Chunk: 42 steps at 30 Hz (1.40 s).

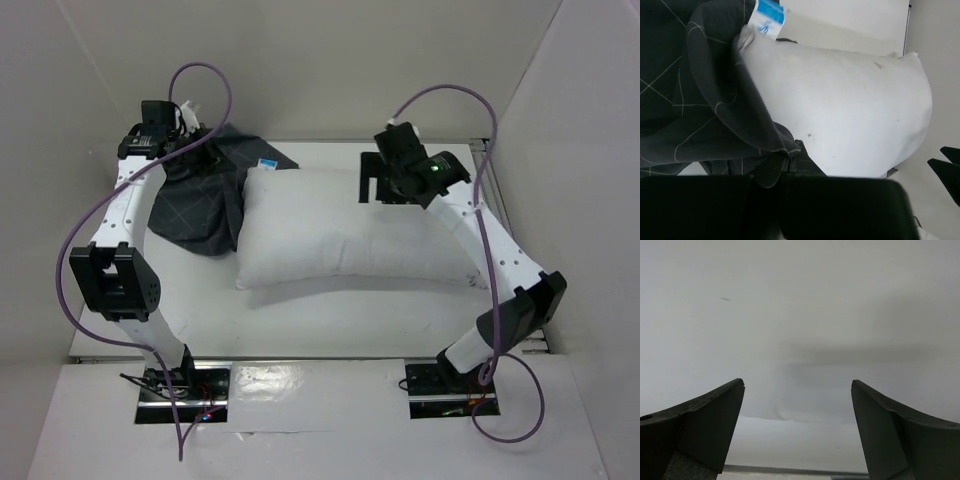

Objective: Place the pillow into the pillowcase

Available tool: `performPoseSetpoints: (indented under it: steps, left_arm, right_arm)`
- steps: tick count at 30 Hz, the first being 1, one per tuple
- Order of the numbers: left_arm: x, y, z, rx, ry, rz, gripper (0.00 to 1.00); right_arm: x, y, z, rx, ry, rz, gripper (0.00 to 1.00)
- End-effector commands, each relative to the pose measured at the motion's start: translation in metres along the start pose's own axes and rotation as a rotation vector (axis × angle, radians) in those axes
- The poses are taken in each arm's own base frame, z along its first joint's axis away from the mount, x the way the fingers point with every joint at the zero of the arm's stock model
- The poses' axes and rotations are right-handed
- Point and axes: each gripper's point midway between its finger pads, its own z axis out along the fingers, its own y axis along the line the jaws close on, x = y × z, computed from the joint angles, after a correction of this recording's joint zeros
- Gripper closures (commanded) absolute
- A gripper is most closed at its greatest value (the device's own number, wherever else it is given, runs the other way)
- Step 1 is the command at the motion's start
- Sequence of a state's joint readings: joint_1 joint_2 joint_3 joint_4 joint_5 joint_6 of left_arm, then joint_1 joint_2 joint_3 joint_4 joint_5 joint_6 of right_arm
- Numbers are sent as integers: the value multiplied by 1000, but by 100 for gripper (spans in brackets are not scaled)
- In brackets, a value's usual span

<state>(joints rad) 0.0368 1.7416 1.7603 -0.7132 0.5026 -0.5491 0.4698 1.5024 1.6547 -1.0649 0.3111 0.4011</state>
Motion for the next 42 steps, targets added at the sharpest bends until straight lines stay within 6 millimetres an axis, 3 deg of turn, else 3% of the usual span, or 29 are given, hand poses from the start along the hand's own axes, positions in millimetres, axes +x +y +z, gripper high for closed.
performPoseSetpoints:
  steps: [1,3,4,5,7,8,10,11,12,13,14,15,17,18,20,21,23,24,27,30,33,34,39,42]
  left_arm:
    - [-5,-20,-21,55,-46,63,100]
    - [-7,-21,-24,51,-58,67,100]
    - [-5,-20,-24,47,-51,62,100]
    - [-2,-18,-23,44,-44,57,100]
    - [-1,-14,-21,32,-41,52,100]
    - [-1,-16,-24,36,-48,57,100]
    - [-2,-15,-24,26,-53,57,100]
    - [-1,-15,-26,26,-53,57,100]
    - [-1,-15,-26,26,-53,57,100]
    - [1,-13,-26,14,-49,51,100]
    - [0,-16,-30,18,-58,57,100]
    - [2,-15,-30,14,-50,52,100]
    - [1,-17,-35,9,-60,66,100]
    - [1,-16,-35,8,-60,75,100]
    - [2,-18,-39,8,-60,75,100]
    - [2,-20,-42,12,-67,91,100]
    - [9,-13,-41,-8,-52,91,100]
    - [16,-6,-42,-32,-47,83,100]
    - [24,11,-42,-97,-50,90,100]
    - [37,48,-37,-254,-44,89,100]
    - [65,70,-28,-352,28,93,100]
    - [70,73,-25,-366,41,95,100]
    - [80,79,-25,-422,52,119,100]
    - [69,61,-28,-360,20,132,100]
  right_arm:
    - [-21,99,-6,-264,-70,-83,4]
    - [-25,132,-6,-279,-111,-112,2]
    - [-14,157,-9,-300,-107,-114,0]
    - [-7,178,4,-319,-106,-132,0]
    - [7,208,8,-362,-100,-118,0]
    - [16,222,25,-369,-94,-118,0]
    - [29,232,45,-370,-56,-100,0]
    - [44,235,67,-340,-14,-111,0]
    - [46,238,72,-336,-9,-113,5]
    - [48,233,80,-295,-8,-121,48]
    - [48,224,83,-259,-4,-109,79]
    - [42,211,84,-230,-13,-97,100]
    - [26,186,79,-202,-48,-86,100]
    - [16,170,60,-219,-89,-66,100]
    - [4,147,40,-237,-124,-57,100]
    - [-14,127,11,-267,-185,-52,100]
    - [-8,106,-1,-273,-175,-86,100]
    - [-3,90,-17,-271,-170,-126,100]
    - [18,80,-35,-316,-107,-220,100]
    - [53,76,-44,-378,9,-262,100]
    - [77,73,-46,-396,72,-245,100]
    - [75,73,-53,-422,43,-237,100]
    - [110,78,-49,-477,149,-251,100]
    - [130,85,-39,-488,188,-282,100]
